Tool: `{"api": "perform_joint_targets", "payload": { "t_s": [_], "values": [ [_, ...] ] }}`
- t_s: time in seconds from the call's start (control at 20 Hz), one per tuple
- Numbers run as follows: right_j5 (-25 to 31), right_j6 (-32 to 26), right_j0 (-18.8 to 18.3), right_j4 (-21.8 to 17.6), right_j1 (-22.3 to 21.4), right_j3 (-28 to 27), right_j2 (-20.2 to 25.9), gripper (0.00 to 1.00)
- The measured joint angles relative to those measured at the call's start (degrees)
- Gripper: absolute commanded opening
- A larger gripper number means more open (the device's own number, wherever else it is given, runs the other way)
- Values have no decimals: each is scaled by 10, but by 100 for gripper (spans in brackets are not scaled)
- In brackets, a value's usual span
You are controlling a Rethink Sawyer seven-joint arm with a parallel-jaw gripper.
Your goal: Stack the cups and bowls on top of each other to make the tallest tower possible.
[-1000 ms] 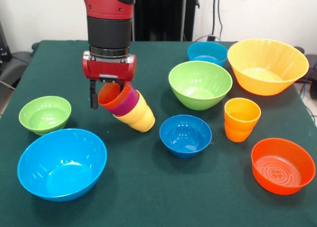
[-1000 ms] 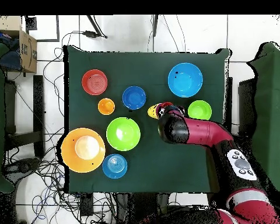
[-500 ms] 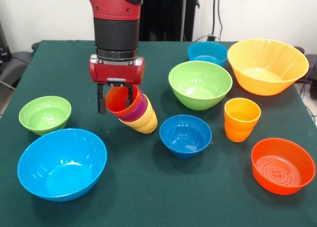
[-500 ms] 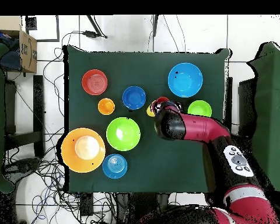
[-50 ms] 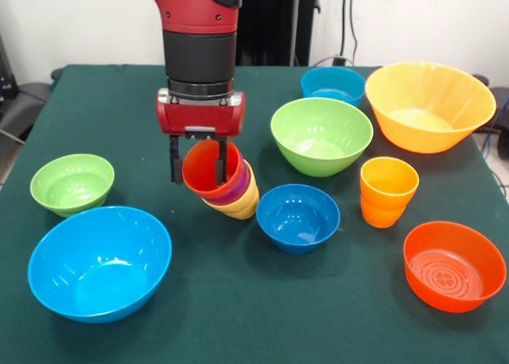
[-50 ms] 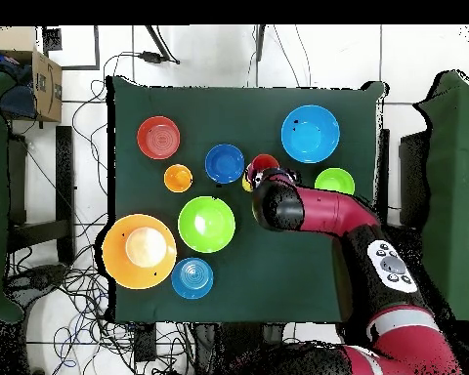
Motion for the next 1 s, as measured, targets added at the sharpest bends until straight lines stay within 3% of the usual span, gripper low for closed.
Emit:
{"api": "perform_joint_targets", "payload": {
  "t_s": [1.0],
  "values": [
    [15, 0, 14, 5, 4, 15, -1, 100]
  ]
}}
